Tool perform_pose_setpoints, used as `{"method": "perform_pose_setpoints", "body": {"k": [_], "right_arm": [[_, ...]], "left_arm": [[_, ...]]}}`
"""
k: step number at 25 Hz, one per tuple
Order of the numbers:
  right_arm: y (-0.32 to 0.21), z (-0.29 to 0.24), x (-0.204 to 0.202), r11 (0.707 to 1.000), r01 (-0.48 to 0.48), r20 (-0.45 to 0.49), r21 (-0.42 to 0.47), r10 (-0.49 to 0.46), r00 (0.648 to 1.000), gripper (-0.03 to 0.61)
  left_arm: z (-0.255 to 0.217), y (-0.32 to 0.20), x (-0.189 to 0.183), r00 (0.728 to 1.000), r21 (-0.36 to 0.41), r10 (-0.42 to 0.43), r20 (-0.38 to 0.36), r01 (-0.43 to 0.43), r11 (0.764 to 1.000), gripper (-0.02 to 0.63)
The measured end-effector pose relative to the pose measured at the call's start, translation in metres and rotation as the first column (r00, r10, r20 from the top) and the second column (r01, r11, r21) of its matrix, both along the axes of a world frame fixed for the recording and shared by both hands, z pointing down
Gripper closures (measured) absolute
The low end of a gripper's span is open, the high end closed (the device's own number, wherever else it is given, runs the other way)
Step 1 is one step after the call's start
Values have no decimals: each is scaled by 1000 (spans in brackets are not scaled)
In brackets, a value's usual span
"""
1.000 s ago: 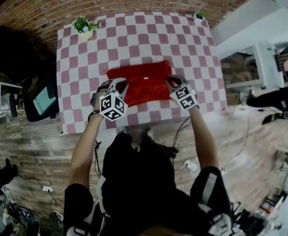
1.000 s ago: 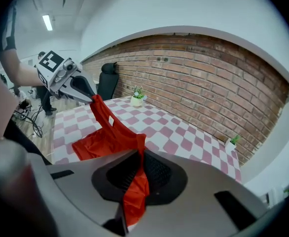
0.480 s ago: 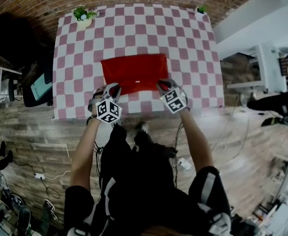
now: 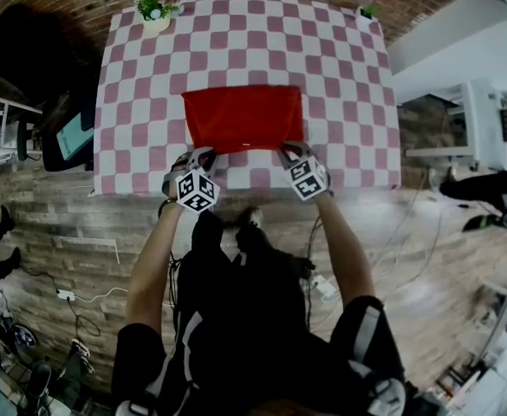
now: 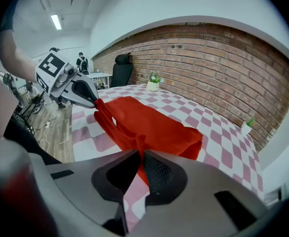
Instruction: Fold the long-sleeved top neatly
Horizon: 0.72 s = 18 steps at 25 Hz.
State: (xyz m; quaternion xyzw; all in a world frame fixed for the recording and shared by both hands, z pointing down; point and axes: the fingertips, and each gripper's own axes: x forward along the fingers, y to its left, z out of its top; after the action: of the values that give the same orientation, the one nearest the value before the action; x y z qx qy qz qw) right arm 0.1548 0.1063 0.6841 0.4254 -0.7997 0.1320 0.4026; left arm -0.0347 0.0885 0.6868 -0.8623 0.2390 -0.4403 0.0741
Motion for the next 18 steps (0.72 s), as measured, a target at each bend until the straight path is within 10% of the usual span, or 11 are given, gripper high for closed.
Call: {"method": "perform_pose_setpoints", "body": {"k": [11,18], "right_arm": [[18,23,2,999,-11,2,-47,11,1000,541],[27,31,1,999,-13,5,-51,13,1000,538]], "left_arm": [[33,19,1,998,-98,-58,-7,57,994,577],[33,27,7,989,-160,-127,-73,114,980,457]]}}
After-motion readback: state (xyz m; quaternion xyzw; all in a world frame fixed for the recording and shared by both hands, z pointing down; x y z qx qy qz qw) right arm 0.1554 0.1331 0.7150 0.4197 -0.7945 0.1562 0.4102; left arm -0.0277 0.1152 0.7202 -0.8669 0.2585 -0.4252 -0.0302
